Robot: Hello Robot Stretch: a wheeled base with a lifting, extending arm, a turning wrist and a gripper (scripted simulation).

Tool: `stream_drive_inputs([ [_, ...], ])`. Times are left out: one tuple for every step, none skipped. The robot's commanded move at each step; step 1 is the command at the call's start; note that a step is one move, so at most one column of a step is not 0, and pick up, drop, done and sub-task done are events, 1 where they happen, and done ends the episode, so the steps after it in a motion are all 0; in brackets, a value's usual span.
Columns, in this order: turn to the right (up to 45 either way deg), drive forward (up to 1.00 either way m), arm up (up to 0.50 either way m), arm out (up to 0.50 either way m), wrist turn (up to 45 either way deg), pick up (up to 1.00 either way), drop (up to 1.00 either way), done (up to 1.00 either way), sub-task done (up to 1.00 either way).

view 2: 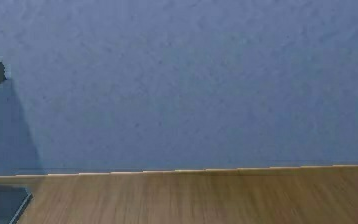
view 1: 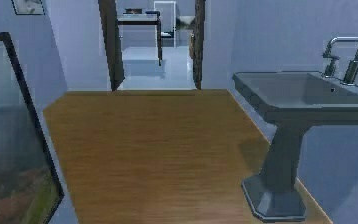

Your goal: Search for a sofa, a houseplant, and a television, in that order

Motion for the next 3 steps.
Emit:
stream_drive_inputs([
  [0.0,1.00,0.00,0.00,0.0,0.00,0.00,0.00,0.00],
  [0.0,1.00,0.00,0.00,0.0,0.00,0.00,0.00,0.00],
  [0.0,1.00,0.00,0.00,0.0,0.00,0.00,0.00,0.00],
])
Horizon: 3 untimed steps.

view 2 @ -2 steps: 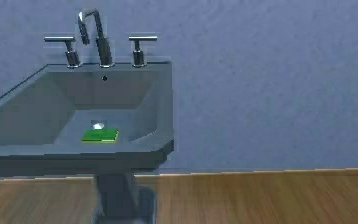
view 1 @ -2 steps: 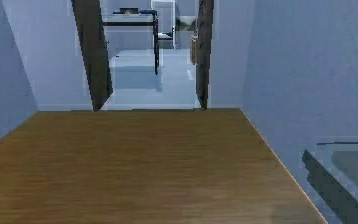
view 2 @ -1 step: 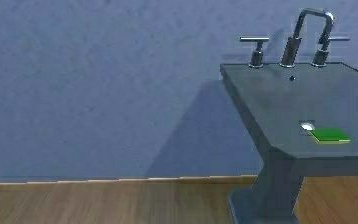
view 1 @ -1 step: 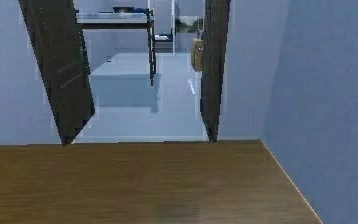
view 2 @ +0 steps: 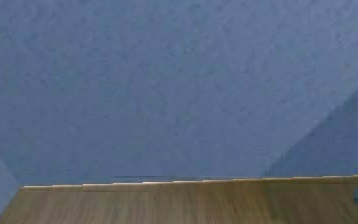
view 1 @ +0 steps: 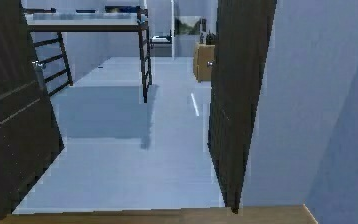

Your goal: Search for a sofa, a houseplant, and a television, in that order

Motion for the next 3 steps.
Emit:
stream_drive_inputs([
  [0.0,1.00,0.00,0.00,0.0,0.00,0.00,0.00,0.00],
  [-3.0,0.00,0.00,0.00,0.0,0.00,0.00,0.00,0.00],
  [-45.0,0.00,0.00,0.00,0.0,0.00,0.00,0.00,0.00],
])
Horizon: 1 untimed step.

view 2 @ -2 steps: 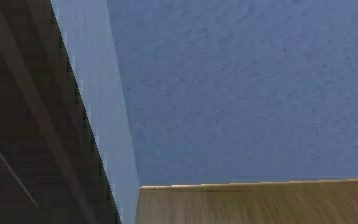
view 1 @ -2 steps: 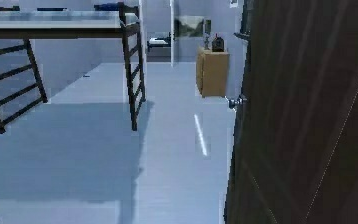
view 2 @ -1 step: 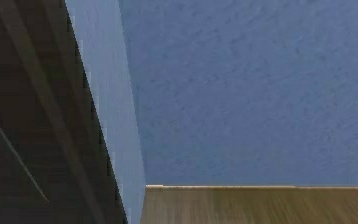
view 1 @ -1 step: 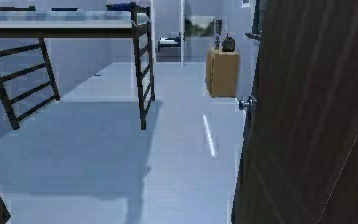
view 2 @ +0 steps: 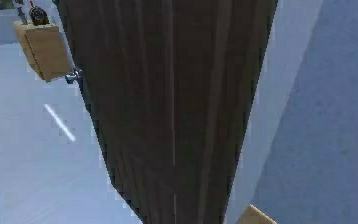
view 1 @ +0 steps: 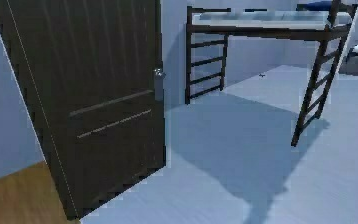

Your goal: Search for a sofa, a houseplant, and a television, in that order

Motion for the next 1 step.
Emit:
stream_drive_inputs([
  [-45.0,0.00,0.00,0.00,0.0,0.00,0.00,0.00,0.00],
])
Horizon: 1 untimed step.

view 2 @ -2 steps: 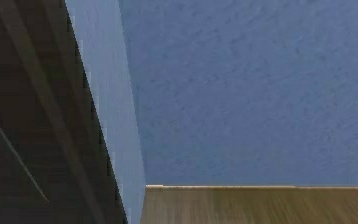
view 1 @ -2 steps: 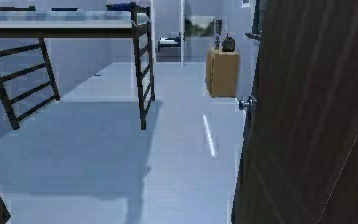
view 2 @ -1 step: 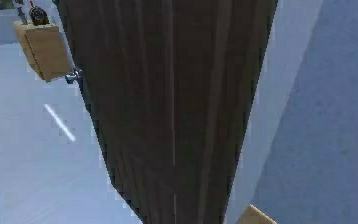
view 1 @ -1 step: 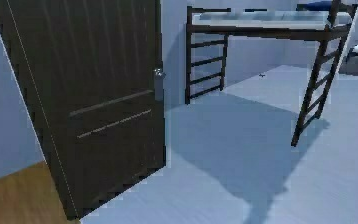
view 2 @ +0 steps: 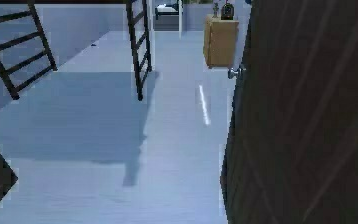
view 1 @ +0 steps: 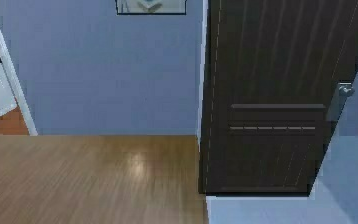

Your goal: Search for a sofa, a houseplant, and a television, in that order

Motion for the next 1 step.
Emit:
stream_drive_inputs([
  [-45.0,0.00,0.00,0.00,0.0,0.00,0.00,0.00,0.00],
])
